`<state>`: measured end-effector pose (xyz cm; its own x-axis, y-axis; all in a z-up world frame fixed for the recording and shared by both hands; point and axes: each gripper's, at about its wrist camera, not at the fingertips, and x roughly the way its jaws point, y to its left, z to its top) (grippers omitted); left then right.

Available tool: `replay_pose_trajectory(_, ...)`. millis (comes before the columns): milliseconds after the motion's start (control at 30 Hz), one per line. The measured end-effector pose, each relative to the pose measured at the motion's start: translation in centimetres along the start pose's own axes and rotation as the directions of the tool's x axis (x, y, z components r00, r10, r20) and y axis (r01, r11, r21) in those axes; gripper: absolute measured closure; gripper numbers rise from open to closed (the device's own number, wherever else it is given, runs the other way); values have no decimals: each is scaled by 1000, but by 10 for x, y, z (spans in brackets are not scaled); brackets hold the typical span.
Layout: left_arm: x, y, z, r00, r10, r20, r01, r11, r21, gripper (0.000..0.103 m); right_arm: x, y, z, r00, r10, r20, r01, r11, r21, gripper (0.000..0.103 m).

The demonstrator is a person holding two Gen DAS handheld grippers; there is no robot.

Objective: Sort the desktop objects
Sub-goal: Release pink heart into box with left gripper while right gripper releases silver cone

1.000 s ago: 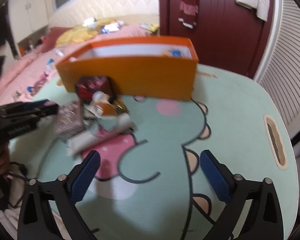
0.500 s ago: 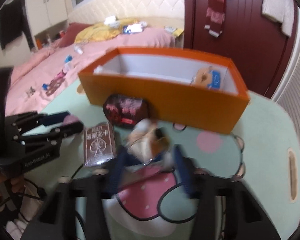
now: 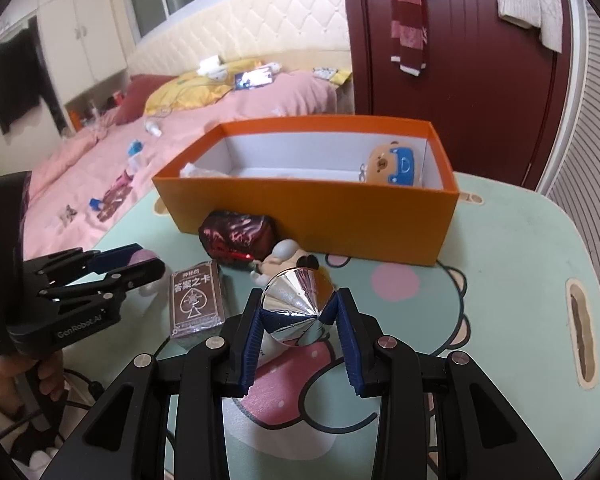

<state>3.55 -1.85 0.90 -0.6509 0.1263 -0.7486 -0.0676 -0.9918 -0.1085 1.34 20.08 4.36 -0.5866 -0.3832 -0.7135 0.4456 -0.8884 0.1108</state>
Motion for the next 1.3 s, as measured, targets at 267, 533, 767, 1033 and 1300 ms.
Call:
replay_pose_trajectory(267, -34, -10, 30, 993, -41, 114, 37, 999, 34, 63, -9, -5, 16, 999, 19, 49, -19, 1000, -7, 69)
replay_pose_trajectory(533, -30, -23, 84, 983, -70, 167, 54, 994, 99, 63, -1, -15, 50, 996, 9, 90, -10, 1000, 17, 69)
replay_pose_trajectory(767, -4, -25, 109, 985, -88, 147, 72, 991, 113, 63, 10, -22, 76, 994, 3, 112, -5, 1000, 22, 69)
replay_pose_trajectory(1033, 33, -26, 111, 993, -85, 87, 75, 991, 111, 63, 34, -29, 89, 995, 2, 96, -5, 999, 37, 69)
replay_pose_trajectory(1300, 54, -27, 95, 995, -70, 73, 61, 991, 115, 63, 59, -33, 75, 998, -31, 46, 29, 999, 33, 68)
